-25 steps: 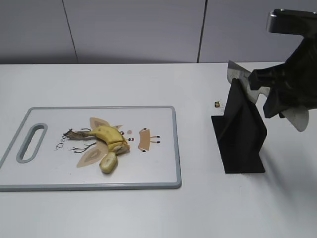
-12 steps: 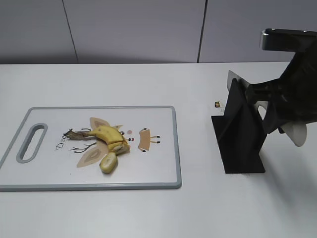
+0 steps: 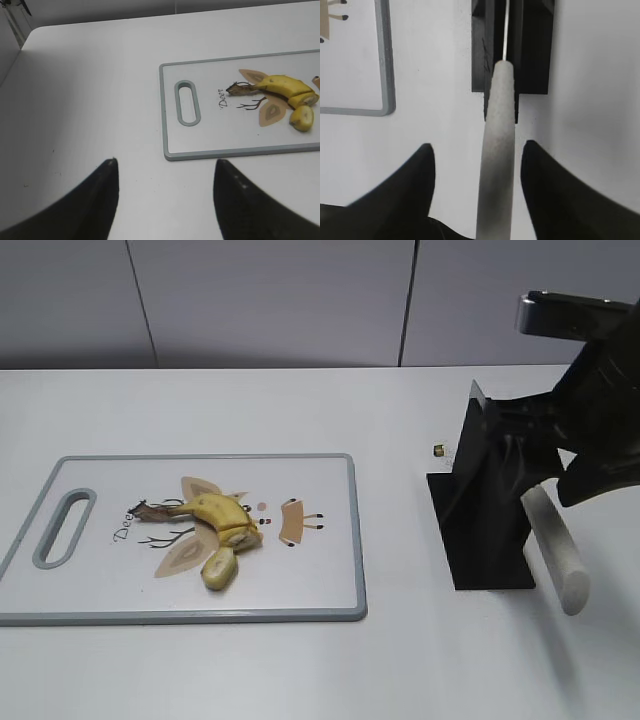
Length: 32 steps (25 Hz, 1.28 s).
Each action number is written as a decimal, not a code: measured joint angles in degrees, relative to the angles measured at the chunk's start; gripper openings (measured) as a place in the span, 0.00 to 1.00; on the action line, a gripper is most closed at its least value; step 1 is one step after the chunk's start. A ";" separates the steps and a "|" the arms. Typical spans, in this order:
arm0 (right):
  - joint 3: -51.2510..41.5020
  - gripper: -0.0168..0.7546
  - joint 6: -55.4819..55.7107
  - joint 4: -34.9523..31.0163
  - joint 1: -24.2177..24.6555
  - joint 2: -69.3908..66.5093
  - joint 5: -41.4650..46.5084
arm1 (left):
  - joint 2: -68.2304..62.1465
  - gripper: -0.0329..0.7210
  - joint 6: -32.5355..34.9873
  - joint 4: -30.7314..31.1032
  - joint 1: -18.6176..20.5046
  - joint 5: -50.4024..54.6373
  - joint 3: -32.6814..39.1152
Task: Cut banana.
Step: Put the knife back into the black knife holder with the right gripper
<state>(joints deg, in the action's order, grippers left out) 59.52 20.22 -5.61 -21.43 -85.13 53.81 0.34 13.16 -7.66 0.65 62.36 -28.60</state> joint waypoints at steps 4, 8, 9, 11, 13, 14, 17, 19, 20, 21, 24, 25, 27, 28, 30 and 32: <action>0.00 0.66 -0.39 0.66 0.00 0.00 -0.44 | 0.00 0.82 0.00 0.00 0.00 0.00 0.00; 0.00 0.71 -1.69 1.78 0.00 0.52 -0.38 | 0.00 0.82 0.00 0.00 0.00 0.00 0.00; 0.00 0.71 -2.28 1.97 0.00 1.17 -0.27 | 0.00 0.82 0.00 0.00 0.00 0.00 0.00; 0.00 0.71 -3.48 2.09 0.00 3.12 0.91 | 0.00 0.82 0.00 0.00 0.00 0.00 0.00; 0.00 0.71 -5.07 2.14 0.00 6.00 3.47 | 0.00 0.82 0.00 0.00 0.00 0.00 0.00; 0.00 0.71 -5.96 2.14 0.00 7.28 5.24 | 0.00 0.82 0.00 0.00 0.00 0.00 0.00; -0.61 0.71 -8.91 2.14 0.00 11.91 9.11 | 0.00 0.82 0.00 0.00 0.00 0.00 0.00; -2.82 0.71 -10.31 1.96 0.00 15.97 9.49 | 0.00 0.82 0.00 0.00 0.00 0.00 0.00; -4.40 0.71 -10.86 1.90 0.00 18.25 9.17 | 0.00 0.82 0.00 0.00 0.00 0.00 0.00; -5.89 0.71 -11.10 1.86 0.00 20.17 8.54 | 0.00 0.82 0.00 0.00 0.00 0.00 0.00; -11.32 0.71 -11.72 1.77 0.00 27.47 5.54 | 0.00 0.82 0.00 0.00 0.00 0.00 0.00; -13.27 0.71 -12.37 1.77 0.00 30.18 4.36 | 0.00 0.82 0.00 0.00 0.00 0.00 0.00; -17.01 0.71 -14.87 1.73 0.00 35.53 2.47 | 0.00 0.82 0.00 0.00 0.00 0.00 0.00; -18.45 0.71 -15.98 1.73 0.00 37.70 1.76 | 0.00 0.82 0.00 0.00 0.00 0.00 0.00; -21.57 0.71 -17.66 1.73 0.00 42.73 1.51 | 0.00 0.82 0.00 0.00 0.00 0.00 0.00; -23.87 0.71 -18.35 1.73 0.00 47.39 1.57 | 0.00 0.82 0.00 0.00 0.00 0.00 0.00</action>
<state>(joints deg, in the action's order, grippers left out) 35.65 1.87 -3.88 -21.43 -37.74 55.38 0.34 13.16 -7.66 0.65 62.36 -28.60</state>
